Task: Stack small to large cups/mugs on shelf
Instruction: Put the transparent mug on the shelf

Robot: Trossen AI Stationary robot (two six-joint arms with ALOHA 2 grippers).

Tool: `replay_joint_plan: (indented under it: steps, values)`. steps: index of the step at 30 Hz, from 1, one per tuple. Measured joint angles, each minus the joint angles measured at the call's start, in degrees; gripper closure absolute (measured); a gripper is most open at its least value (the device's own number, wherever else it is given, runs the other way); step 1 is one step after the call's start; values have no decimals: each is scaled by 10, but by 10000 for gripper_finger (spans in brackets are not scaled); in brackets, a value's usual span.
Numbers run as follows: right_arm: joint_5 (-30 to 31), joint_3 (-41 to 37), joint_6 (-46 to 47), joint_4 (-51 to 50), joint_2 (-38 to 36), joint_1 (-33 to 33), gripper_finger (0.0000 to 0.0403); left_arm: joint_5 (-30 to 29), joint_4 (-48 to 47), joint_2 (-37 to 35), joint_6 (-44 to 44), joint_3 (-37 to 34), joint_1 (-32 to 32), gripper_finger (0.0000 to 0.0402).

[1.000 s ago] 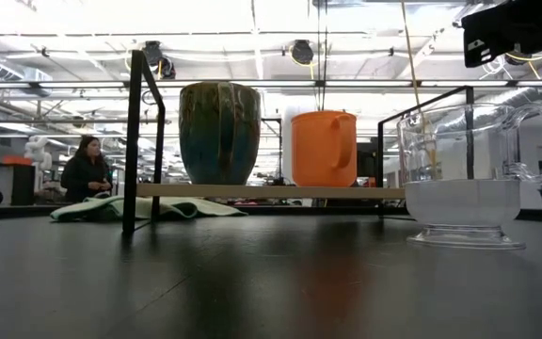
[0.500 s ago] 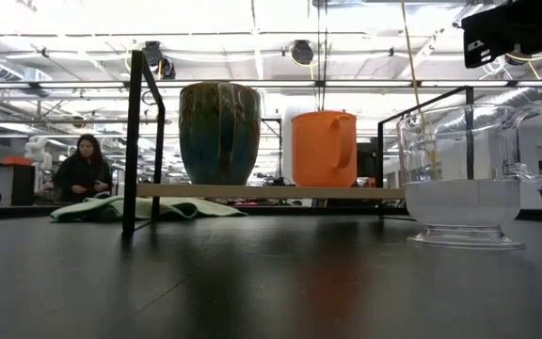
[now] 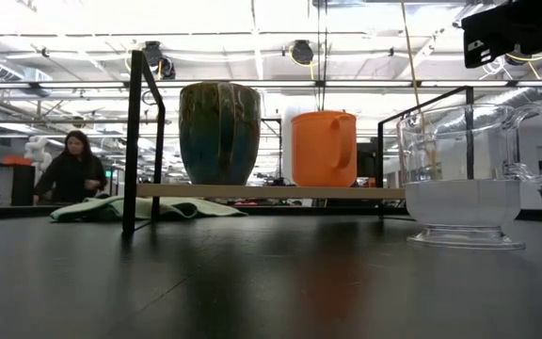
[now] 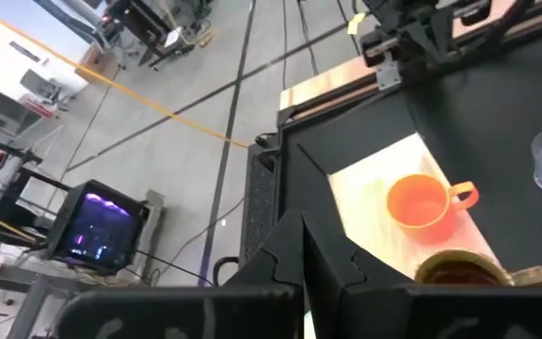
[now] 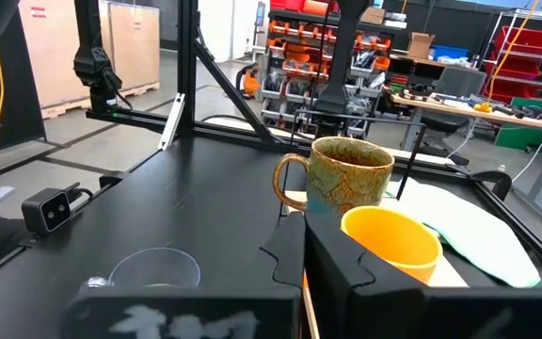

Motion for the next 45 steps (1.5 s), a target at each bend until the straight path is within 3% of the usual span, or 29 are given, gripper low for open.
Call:
replay_joint_plan:
  steps: [11, 14, 19, 24, 30, 35, 41, 45]
  values:
    - [0, 0, -1, 0, 0, 0, 403, 110, -20, -94, 20, 0, 72, 402]
    - [0, 0, -8, 0, 0, 0, 403, 135, -20, -122, 14, -30, 82, 402]
    - [0, 0, -11, 0, 0, 0, 403, 157, 13, -194, 18, -189, 93, 401]
    - [0, 0, -7, 0, 0, 0, 403, 170, 147, -296, 29, -346, 118, 402]
    - [0, 0, 4, 0, 0, 0, 403, 262, 321, -401, 13, -510, 150, 402]
    - [0, 0, 4, 0, 0, 0, 403, 358, 412, -451, 21, -645, 160, 402]
    - [0, 0, 0, 0, 0, 0, 403, 368, 556, -510, 42, -816, 162, 402]
    - [0, 0, 0, 0, 2, 0, 403, 377, 626, -543, -2, -903, 162, 402]
